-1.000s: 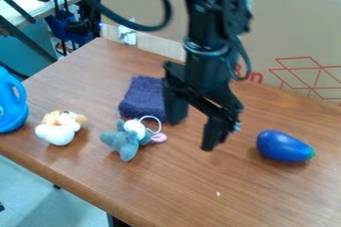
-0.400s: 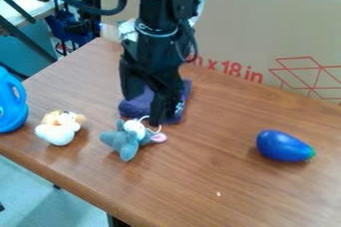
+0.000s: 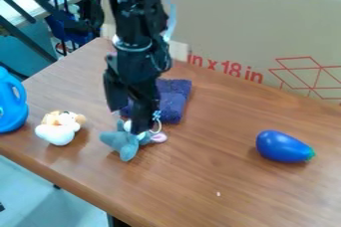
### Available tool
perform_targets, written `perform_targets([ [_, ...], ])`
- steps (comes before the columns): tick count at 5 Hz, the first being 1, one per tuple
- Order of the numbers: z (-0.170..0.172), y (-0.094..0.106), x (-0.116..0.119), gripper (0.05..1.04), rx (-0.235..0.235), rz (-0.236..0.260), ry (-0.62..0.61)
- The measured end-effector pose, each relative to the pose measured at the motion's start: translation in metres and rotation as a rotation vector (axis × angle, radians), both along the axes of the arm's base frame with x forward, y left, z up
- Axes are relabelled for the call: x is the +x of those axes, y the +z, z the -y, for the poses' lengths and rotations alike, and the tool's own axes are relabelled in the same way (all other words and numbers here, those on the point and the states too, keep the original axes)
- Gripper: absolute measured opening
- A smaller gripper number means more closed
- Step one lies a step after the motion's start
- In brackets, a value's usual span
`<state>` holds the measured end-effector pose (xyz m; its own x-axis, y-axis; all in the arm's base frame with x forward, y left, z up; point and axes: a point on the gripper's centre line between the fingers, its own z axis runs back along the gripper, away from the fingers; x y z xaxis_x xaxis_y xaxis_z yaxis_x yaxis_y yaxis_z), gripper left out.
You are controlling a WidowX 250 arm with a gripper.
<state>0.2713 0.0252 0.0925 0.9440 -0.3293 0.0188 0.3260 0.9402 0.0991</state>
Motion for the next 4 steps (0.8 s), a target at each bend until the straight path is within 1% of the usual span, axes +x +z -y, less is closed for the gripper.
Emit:
perform_targets([
  [1, -0.008, -0.012, 0.0, 1.007, -0.041, 0.015, 0.041],
  [2, -0.008, -0.023, -0.002, 1.007, -0.076, 0.044, 0.076],
  [3, -0.008, -0.036, -0.002, 1.007, -0.081, 0.003, 0.071],
  [4, -0.008, -0.043, 0.007, 1.007, -0.093, 0.049, 0.087],
])
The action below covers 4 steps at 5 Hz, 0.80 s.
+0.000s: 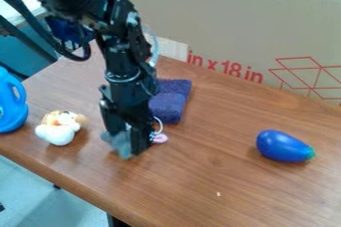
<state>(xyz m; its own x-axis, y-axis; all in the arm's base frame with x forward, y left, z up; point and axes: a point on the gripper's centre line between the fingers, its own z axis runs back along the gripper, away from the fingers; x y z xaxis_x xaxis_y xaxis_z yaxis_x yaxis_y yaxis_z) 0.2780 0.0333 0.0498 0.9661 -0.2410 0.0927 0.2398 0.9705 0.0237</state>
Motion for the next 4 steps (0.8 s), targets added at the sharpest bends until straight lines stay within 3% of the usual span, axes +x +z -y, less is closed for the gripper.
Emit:
perform_targets([
  [2, 0.0, -0.023, 0.011, 0.948, -0.032, -0.007, 0.04],
  [3, 0.007, -0.022, 0.007, 0.696, -0.041, 0.018, 0.061],
  [4, 0.029, -0.005, 0.002, 0.567, -0.029, 0.026, 0.048],
])
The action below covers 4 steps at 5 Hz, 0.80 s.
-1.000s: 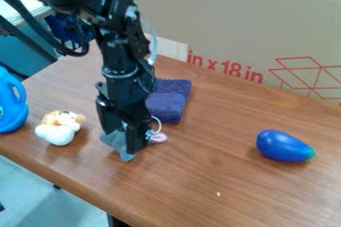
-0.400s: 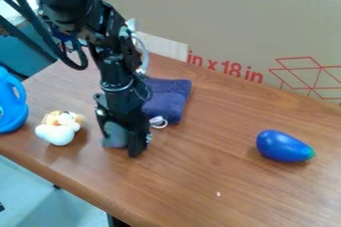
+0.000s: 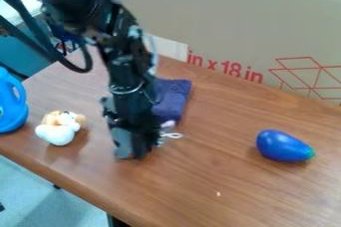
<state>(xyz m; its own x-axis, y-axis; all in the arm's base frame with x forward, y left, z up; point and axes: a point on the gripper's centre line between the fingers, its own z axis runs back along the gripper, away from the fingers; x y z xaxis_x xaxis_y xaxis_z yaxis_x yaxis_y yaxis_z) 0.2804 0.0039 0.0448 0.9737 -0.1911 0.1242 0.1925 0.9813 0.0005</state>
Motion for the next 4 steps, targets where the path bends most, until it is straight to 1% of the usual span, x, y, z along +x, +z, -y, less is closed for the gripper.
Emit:
perform_targets([
  [1, 0.025, 0.028, -0.003, 0.529, 0.034, 0.056, -0.04],
  [2, 0.061, 0.039, 0.002, 0.529, 0.039, 0.097, -0.135],
  [3, 0.109, 0.026, 0.01, 0.529, -0.054, -0.027, -0.215],
  [4, 0.155, 0.016, 0.001, 0.529, -0.112, -0.095, -0.37],
])
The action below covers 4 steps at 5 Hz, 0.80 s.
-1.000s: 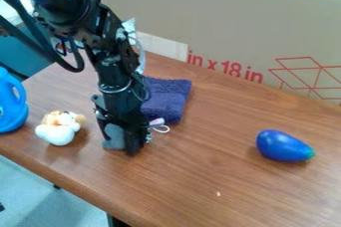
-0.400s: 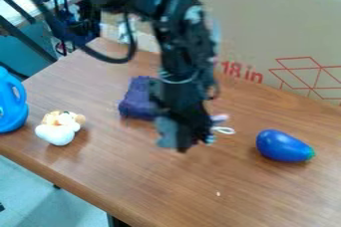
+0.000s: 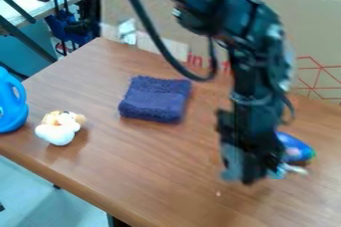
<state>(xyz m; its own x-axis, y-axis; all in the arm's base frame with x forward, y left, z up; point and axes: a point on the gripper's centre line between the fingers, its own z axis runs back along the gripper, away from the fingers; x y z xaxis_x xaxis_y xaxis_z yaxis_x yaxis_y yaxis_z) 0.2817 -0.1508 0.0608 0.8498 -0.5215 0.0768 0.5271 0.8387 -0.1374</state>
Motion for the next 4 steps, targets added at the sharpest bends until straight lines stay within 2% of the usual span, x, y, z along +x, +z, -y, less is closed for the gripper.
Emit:
perform_targets([
  [1, 0.031, -0.004, -0.008, 0.529, -0.012, -0.035, -0.096],
  [2, 0.034, -0.004, -0.017, 0.529, 0.005, -0.07, -0.112],
  [3, 0.031, -0.004, -0.014, 0.529, 0.004, -0.066, -0.081],
  [4, 0.021, -0.012, -0.009, 0.577, 0.024, -0.041, -0.039],
])
